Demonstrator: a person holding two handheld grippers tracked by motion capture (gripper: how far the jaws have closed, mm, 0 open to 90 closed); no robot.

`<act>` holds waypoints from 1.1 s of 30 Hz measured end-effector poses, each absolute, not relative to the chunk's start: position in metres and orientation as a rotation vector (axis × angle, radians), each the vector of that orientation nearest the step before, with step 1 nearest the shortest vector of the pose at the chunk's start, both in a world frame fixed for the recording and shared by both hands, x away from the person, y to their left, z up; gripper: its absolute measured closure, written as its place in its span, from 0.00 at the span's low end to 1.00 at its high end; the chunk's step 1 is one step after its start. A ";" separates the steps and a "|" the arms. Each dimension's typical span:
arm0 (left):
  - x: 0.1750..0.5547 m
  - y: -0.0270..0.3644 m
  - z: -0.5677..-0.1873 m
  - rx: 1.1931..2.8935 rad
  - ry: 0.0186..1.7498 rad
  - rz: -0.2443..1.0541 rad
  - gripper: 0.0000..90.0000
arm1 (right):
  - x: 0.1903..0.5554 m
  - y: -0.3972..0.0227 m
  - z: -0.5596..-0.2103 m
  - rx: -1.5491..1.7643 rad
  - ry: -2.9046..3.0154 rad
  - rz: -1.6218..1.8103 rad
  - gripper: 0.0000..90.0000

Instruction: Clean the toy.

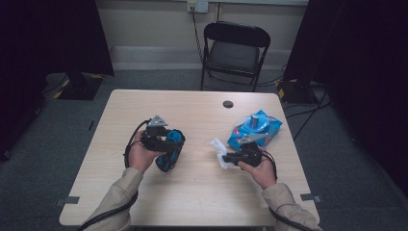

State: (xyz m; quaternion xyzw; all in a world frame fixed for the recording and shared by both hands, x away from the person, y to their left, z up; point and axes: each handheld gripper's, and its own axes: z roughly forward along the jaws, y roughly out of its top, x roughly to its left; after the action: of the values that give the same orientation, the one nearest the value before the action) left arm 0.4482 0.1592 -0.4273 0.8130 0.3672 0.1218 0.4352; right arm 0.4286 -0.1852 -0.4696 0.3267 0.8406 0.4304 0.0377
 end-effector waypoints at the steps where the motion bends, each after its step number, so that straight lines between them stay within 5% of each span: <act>1: 0.450 0.158 -0.429 2.025 0.911 0.311 0.29 | 0.428 -0.186 -0.471 1.004 2.580 1.309 0.91; 33: 0.484 0.141 -0.477 2.070 0.988 0.297 0.27 | 0.432 -0.204 -0.490 1.067 2.525 1.214 0.80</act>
State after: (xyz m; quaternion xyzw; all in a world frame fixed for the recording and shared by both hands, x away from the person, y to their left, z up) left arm 0.4836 0.1409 -0.4770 0.8193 0.3910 0.1174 0.4026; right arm 0.4322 -0.2036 -0.4904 0.3548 0.8402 0.4039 0.0716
